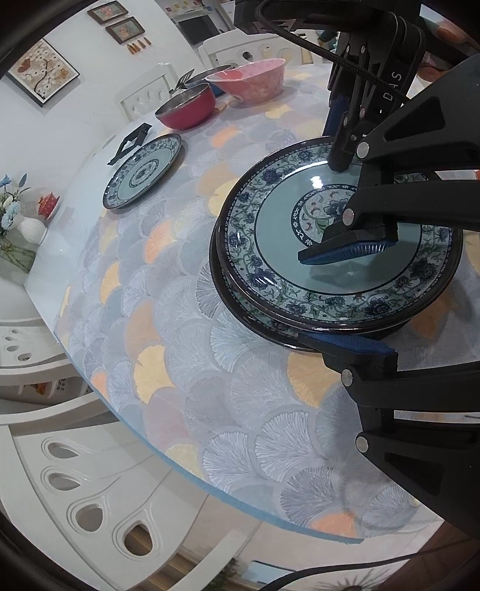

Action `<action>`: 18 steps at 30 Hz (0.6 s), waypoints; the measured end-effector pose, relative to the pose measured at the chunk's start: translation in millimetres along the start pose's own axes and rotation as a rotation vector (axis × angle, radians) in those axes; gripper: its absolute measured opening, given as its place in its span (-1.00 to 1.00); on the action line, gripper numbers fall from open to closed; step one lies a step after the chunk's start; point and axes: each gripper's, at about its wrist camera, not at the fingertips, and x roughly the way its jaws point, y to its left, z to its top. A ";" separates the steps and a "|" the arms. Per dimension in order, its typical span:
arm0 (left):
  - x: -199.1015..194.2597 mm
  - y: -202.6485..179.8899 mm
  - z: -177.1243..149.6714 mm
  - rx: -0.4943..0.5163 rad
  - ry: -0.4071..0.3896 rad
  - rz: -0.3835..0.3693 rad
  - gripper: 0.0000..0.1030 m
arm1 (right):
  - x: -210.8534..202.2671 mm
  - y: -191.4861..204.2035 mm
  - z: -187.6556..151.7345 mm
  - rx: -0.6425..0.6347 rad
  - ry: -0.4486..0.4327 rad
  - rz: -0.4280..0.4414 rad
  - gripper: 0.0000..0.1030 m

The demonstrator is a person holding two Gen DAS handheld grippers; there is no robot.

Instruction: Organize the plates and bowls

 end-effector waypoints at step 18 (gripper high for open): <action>-2.3 7.7 9.2 -0.038 -0.023 0.011 -0.31 | 2.9 -4.1 6.6 0.016 0.008 0.023 -0.33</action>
